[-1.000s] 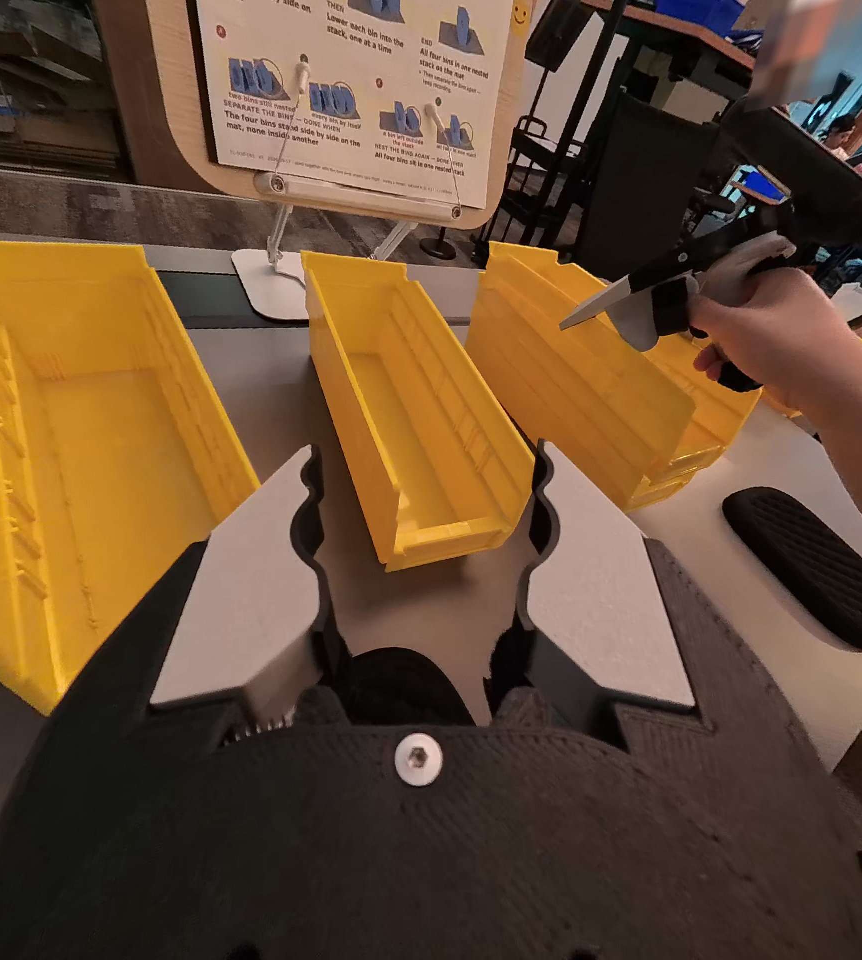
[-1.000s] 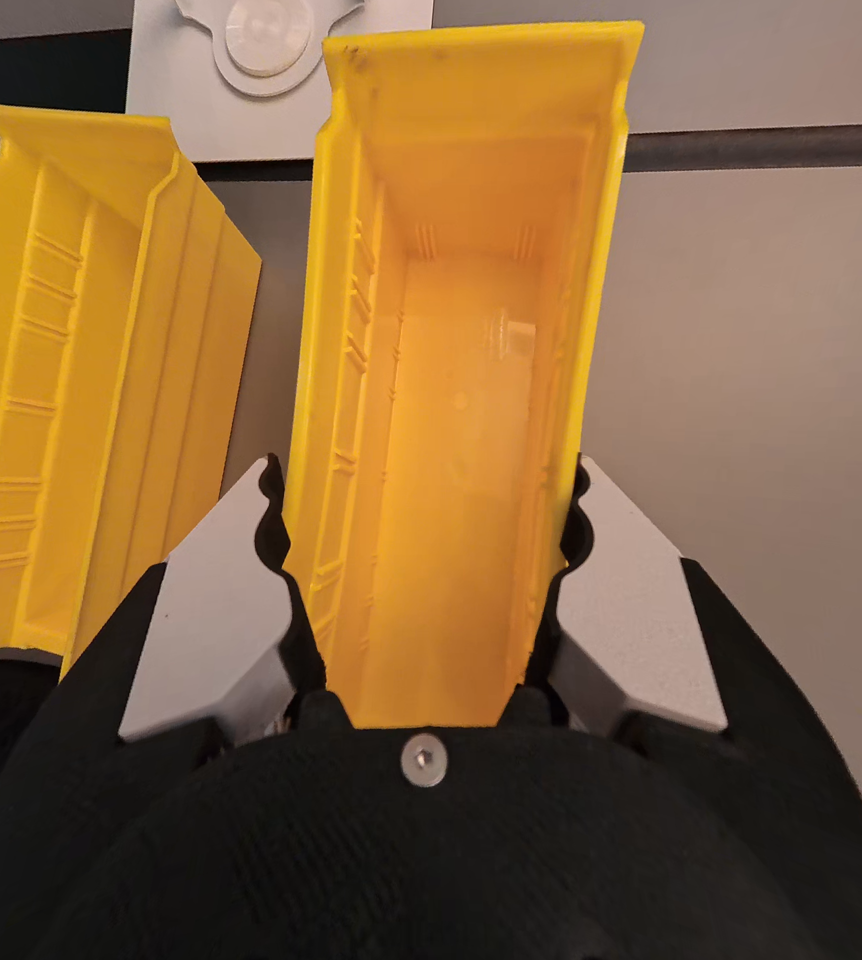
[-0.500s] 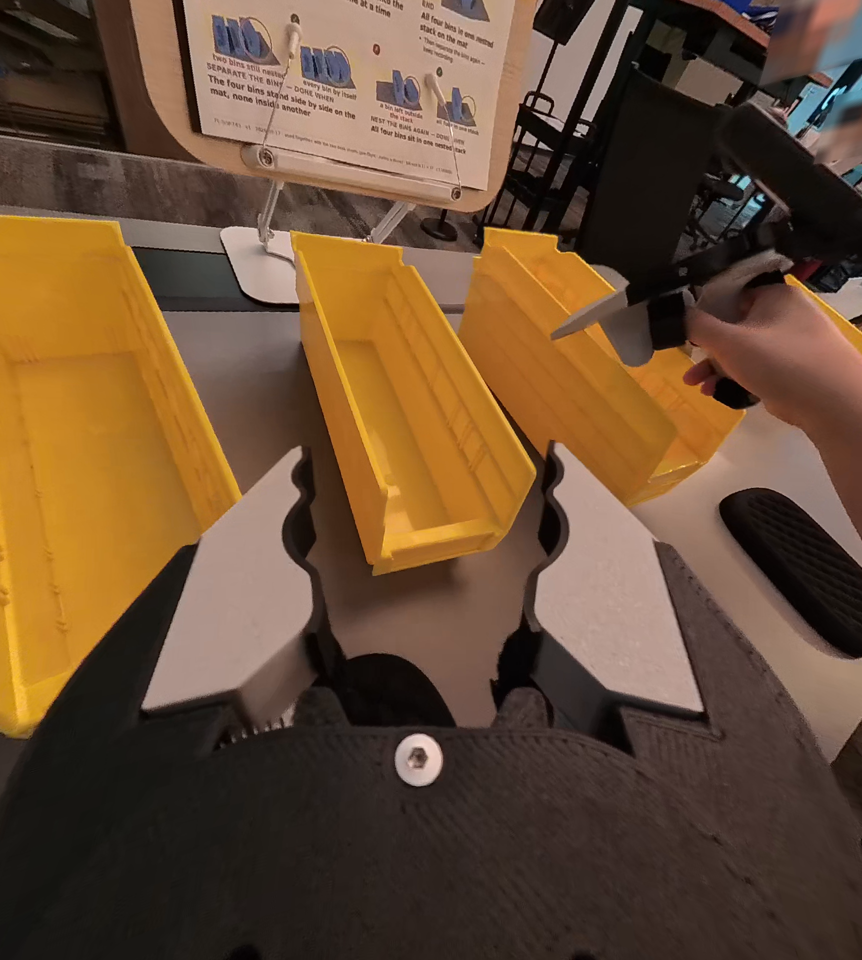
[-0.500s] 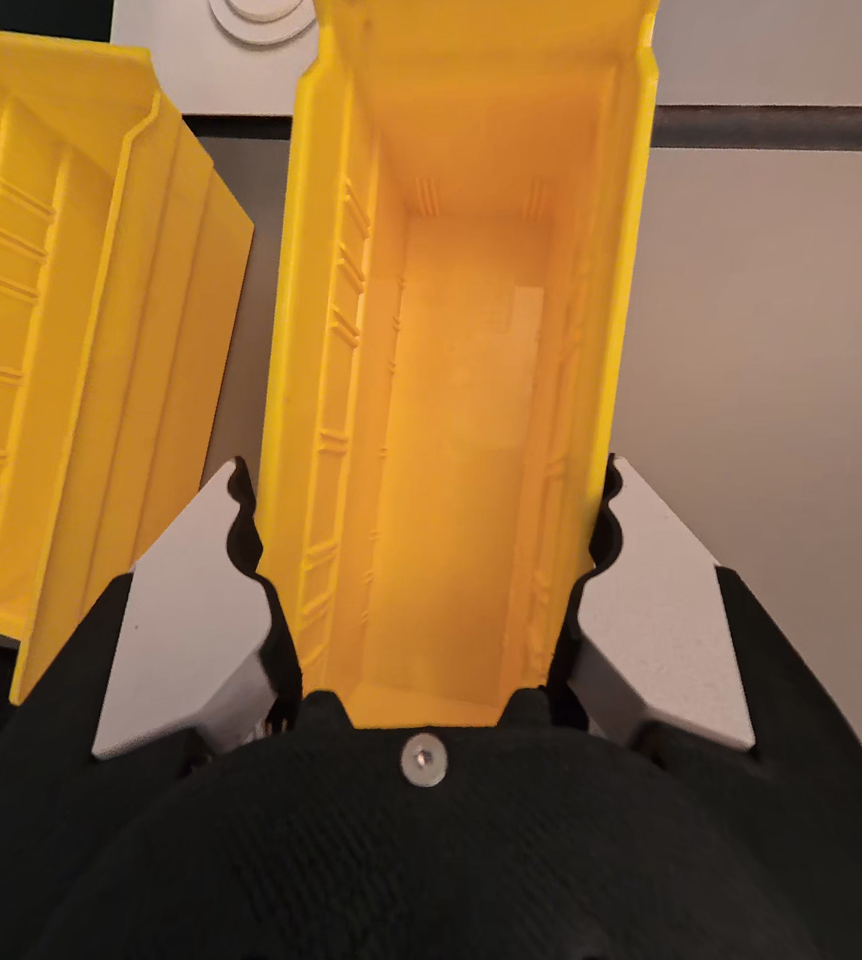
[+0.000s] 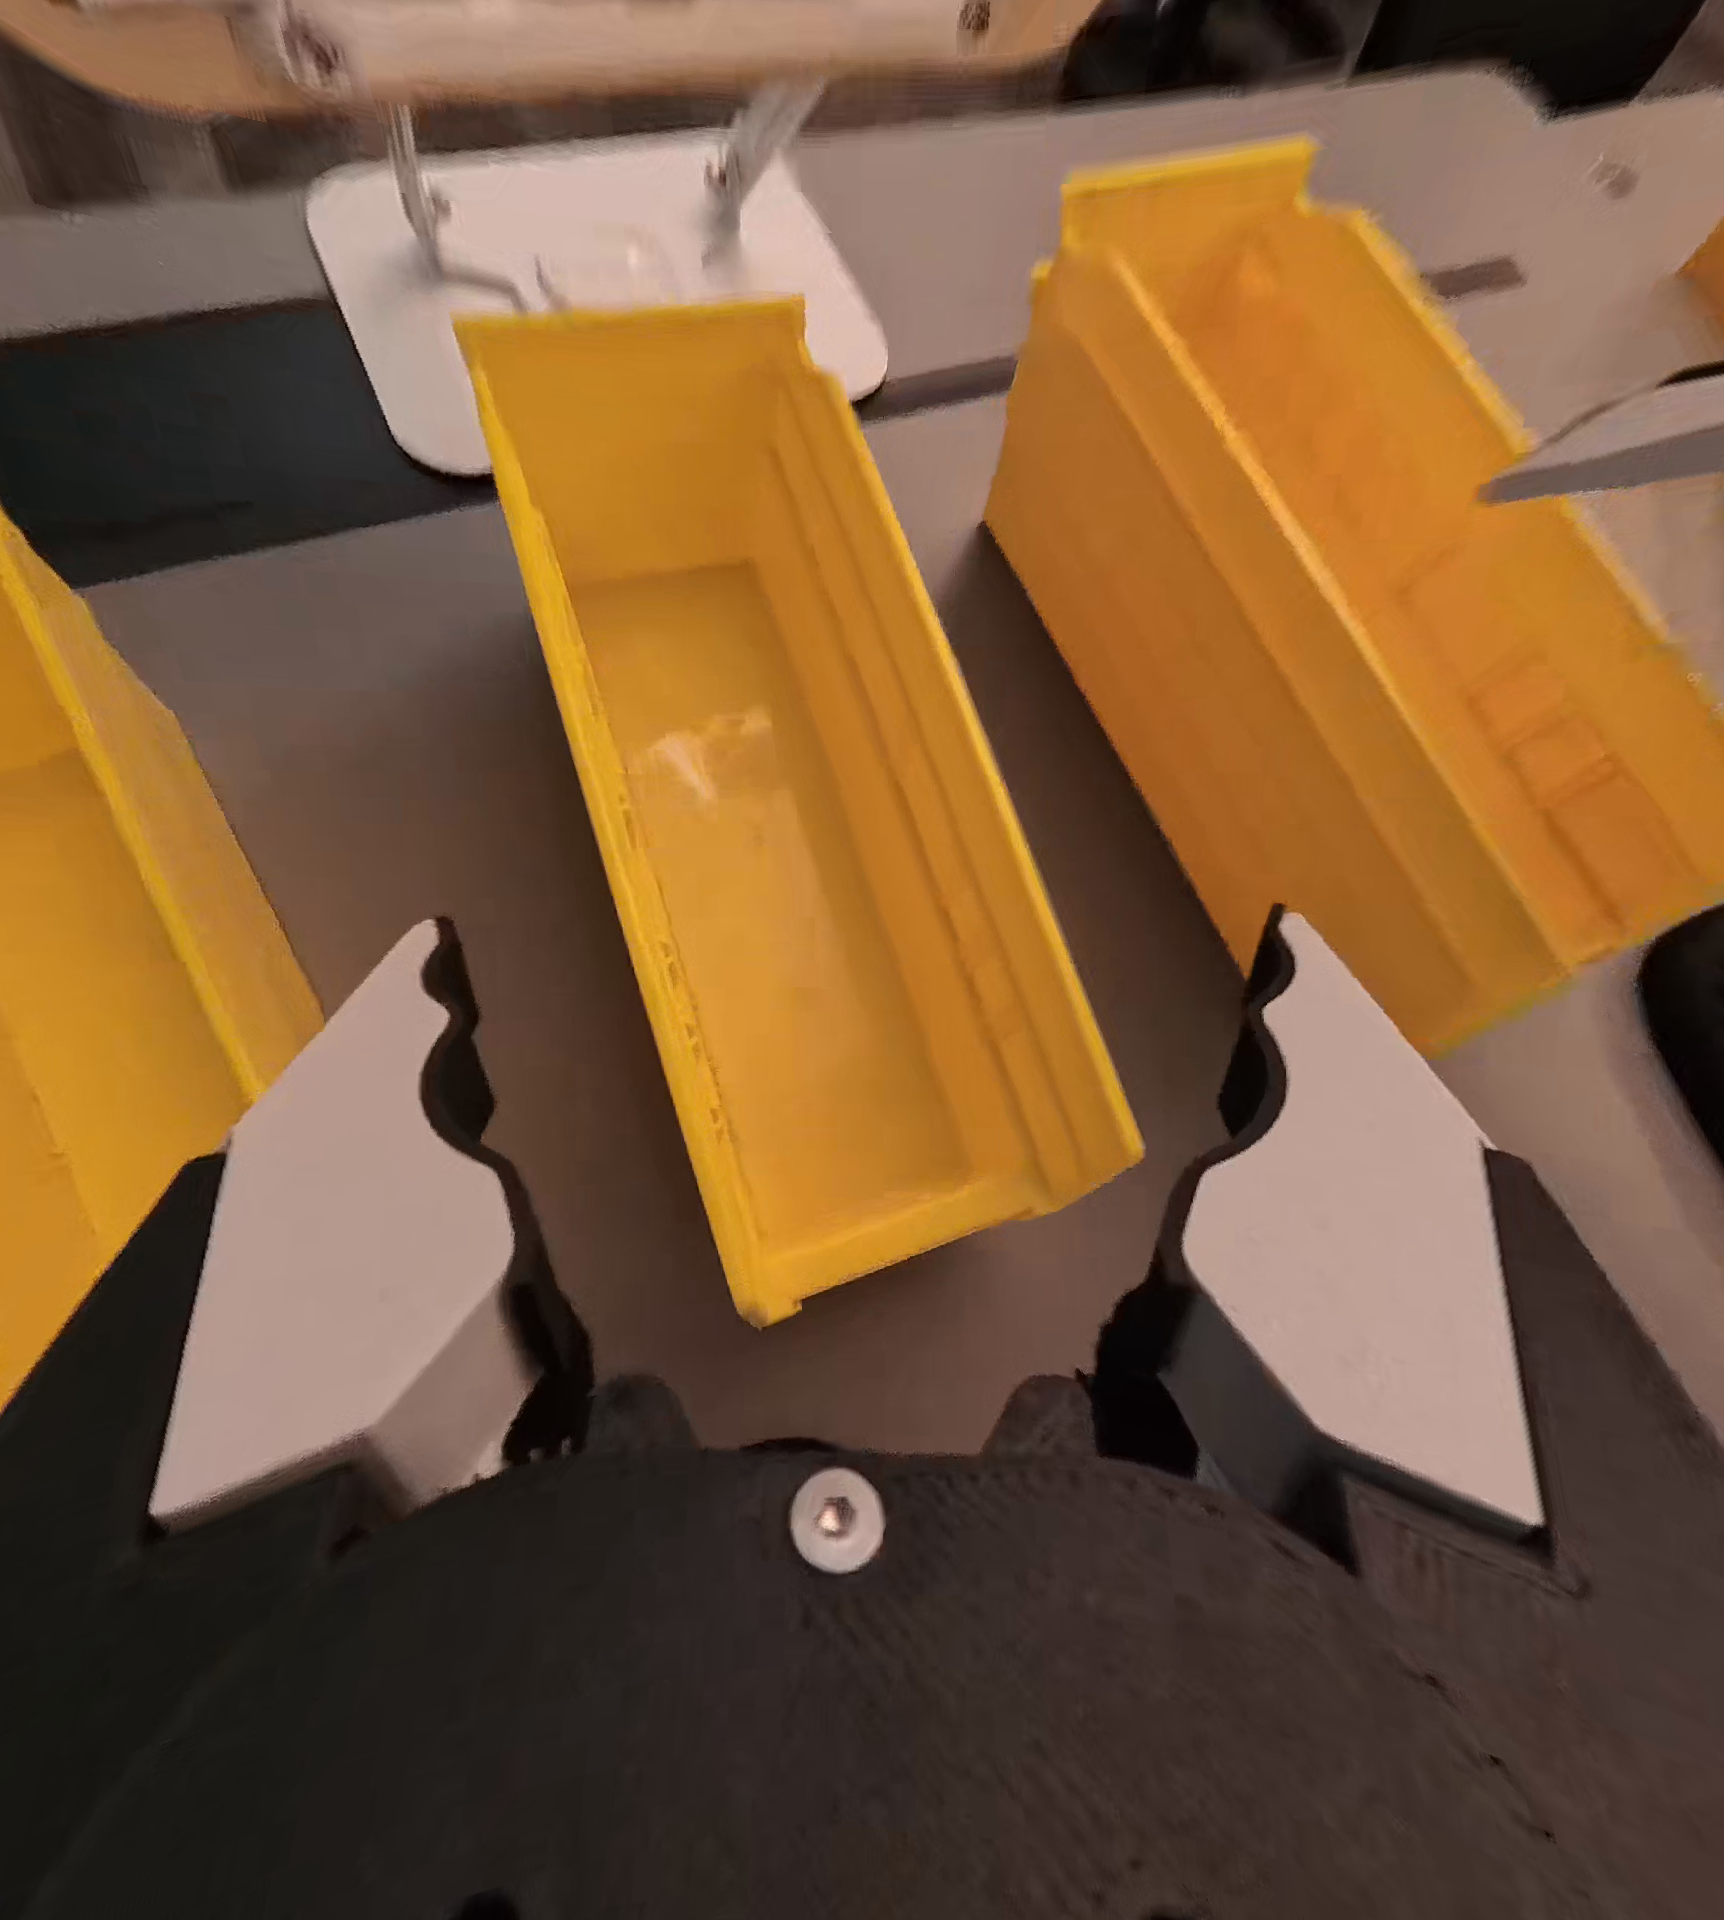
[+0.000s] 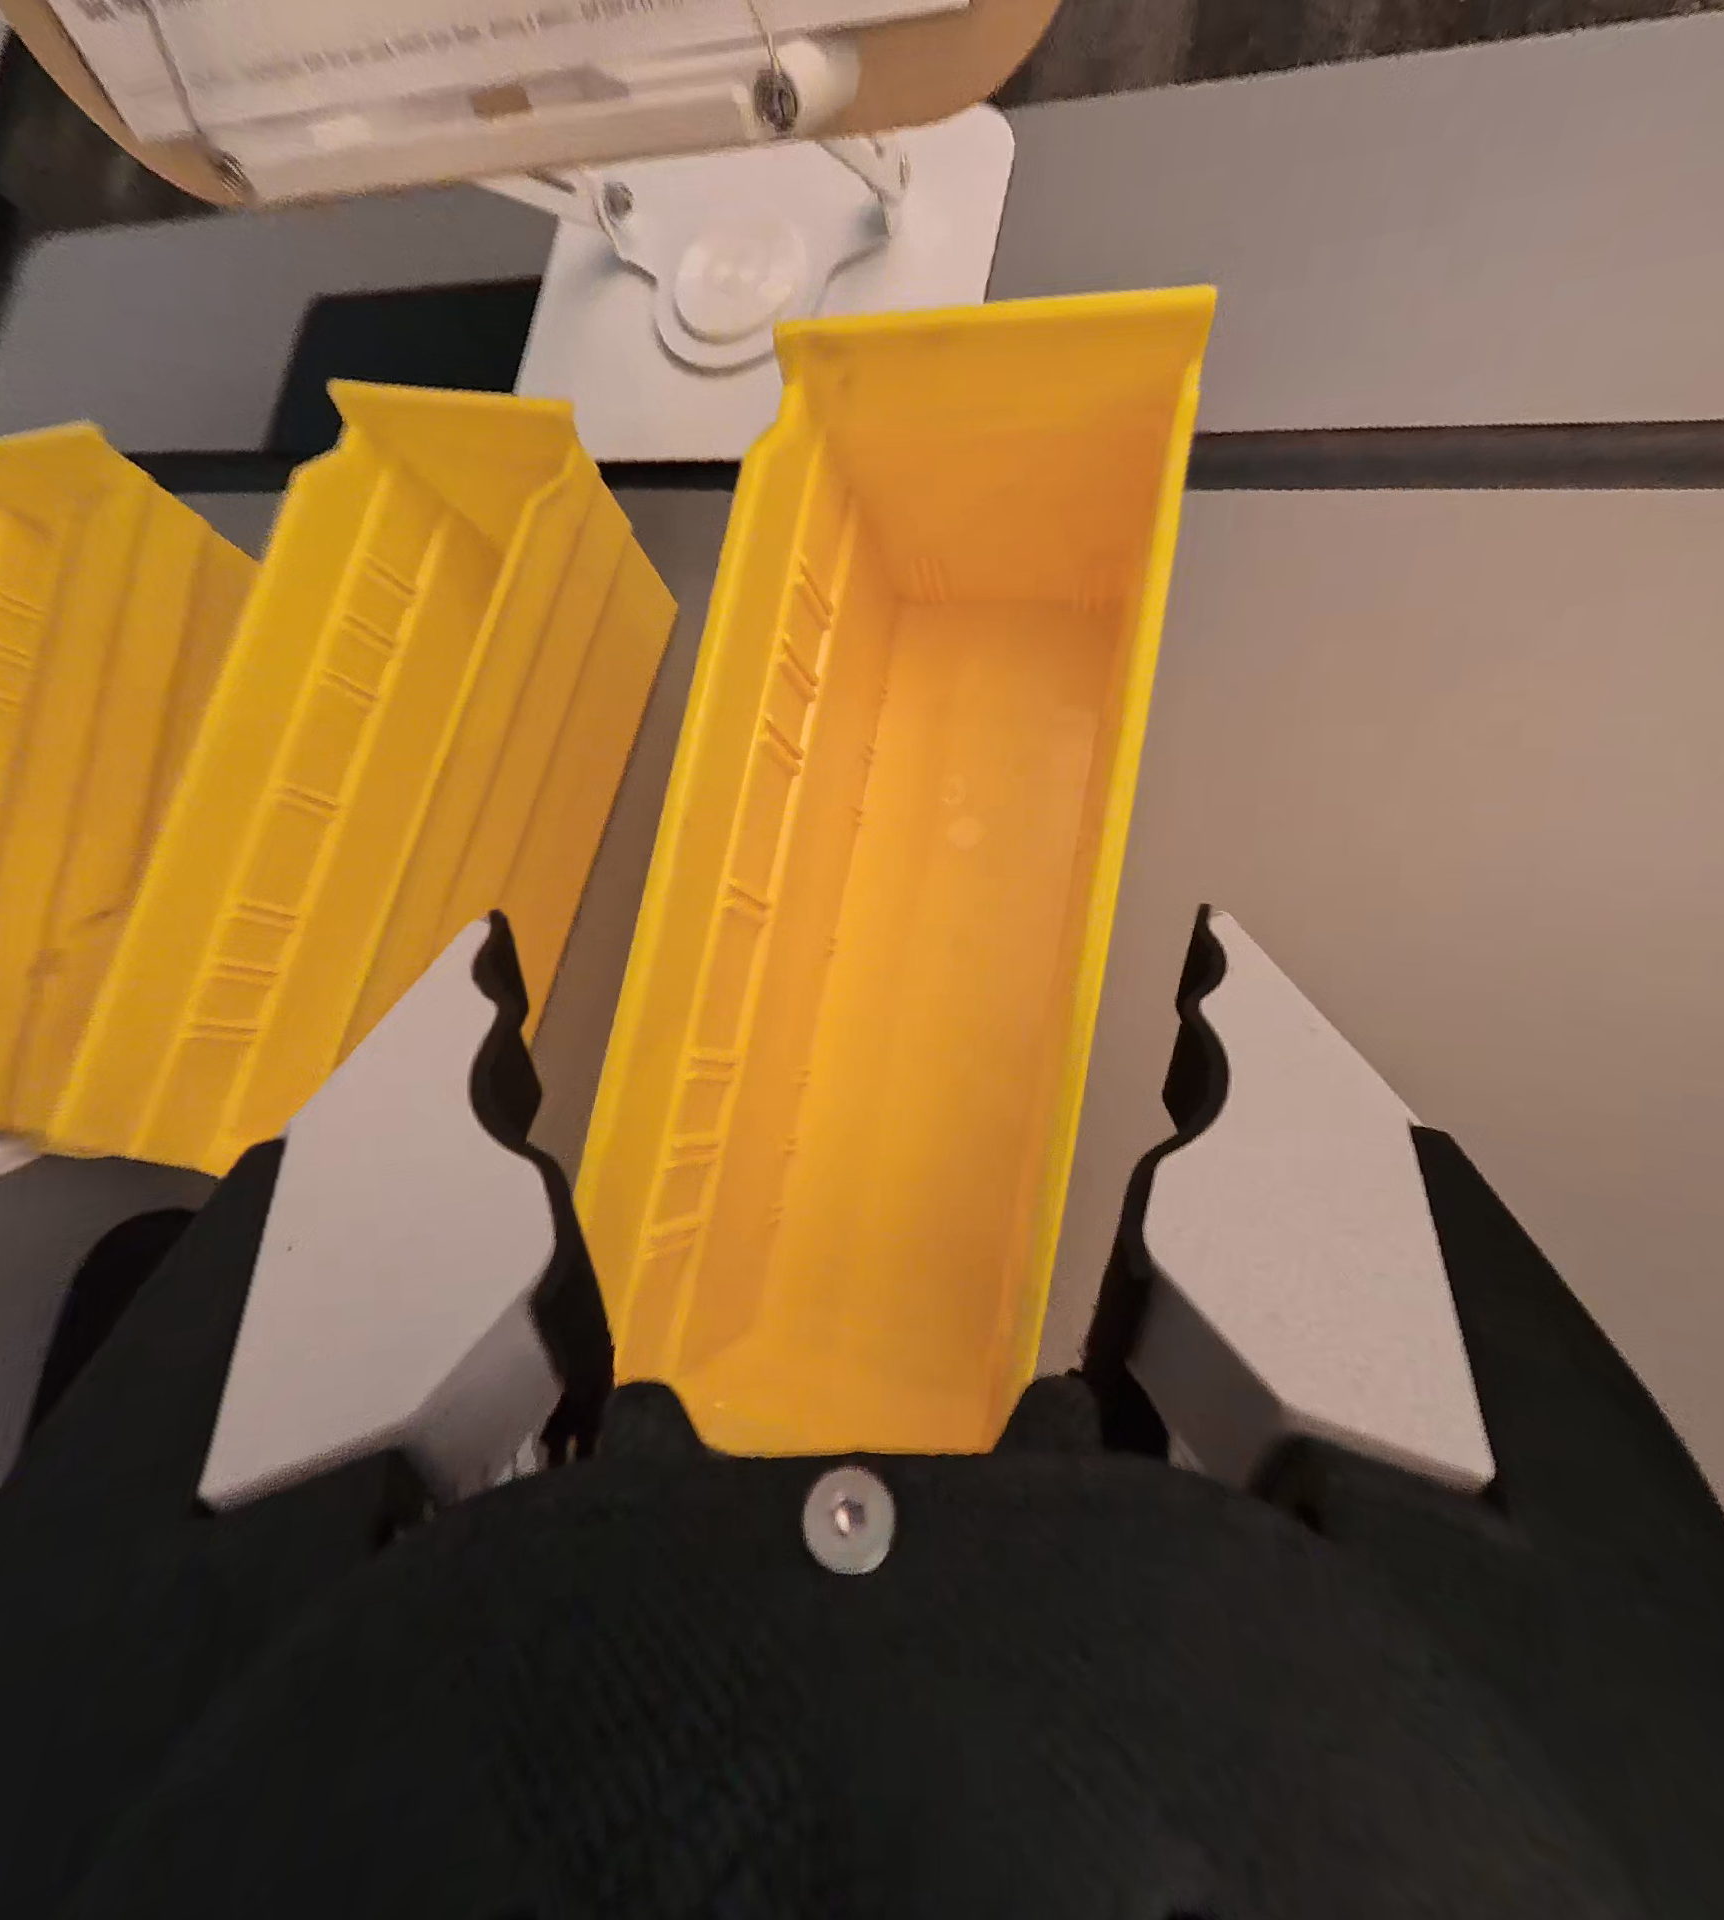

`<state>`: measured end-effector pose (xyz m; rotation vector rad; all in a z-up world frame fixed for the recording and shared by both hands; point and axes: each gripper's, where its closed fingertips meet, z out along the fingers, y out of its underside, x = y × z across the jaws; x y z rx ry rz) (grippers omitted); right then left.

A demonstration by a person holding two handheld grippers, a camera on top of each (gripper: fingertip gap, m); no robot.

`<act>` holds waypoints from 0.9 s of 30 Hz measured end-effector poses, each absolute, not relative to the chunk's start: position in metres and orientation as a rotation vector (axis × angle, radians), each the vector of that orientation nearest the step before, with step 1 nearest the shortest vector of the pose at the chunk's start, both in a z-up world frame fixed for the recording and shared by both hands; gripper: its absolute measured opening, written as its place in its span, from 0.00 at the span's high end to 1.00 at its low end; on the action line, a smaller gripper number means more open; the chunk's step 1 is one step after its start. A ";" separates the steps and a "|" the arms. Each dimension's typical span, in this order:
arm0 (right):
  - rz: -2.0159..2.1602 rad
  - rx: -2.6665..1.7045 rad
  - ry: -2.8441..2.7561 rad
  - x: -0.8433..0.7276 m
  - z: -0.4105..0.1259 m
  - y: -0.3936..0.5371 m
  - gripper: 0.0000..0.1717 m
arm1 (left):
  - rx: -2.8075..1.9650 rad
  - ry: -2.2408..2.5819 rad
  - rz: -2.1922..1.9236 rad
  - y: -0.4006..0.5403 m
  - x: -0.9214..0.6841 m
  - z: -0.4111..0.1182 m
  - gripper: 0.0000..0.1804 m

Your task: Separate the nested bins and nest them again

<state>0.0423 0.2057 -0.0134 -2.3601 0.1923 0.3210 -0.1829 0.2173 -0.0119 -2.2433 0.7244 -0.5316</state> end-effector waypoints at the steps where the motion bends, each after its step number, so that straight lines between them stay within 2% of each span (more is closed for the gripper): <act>1: 0.356 -2.329 0.197 0.045 -0.007 0.203 0.28 | -2.315 0.728 -0.494 0.221 -0.183 -0.022 0.20; 2: 0.395 -2.295 0.201 0.047 0.000 0.200 0.29 | -2.396 0.733 -0.471 0.222 -0.182 -0.032 0.22; 5: 0.481 -2.214 0.237 0.057 0.015 0.189 0.31 | -2.499 0.730 -0.292 0.243 -0.185 -0.049 0.13; 10: 0.523 -2.174 0.284 0.076 0.024 0.166 0.37 | -2.699 0.726 -0.096 0.256 -0.183 -0.072 0.15; 17: 0.497 -2.187 0.296 0.096 0.015 0.136 0.37 | -2.828 0.679 -0.144 0.263 -0.158 -0.086 0.12; 21: 0.520 -2.171 0.331 0.110 0.011 0.124 0.37 | -2.901 0.709 0.001 0.260 -0.163 -0.107 0.12; 27: 0.554 -2.176 0.348 0.118 0.002 0.109 0.39 | -2.931 0.733 0.006 0.257 -0.162 -0.111 0.25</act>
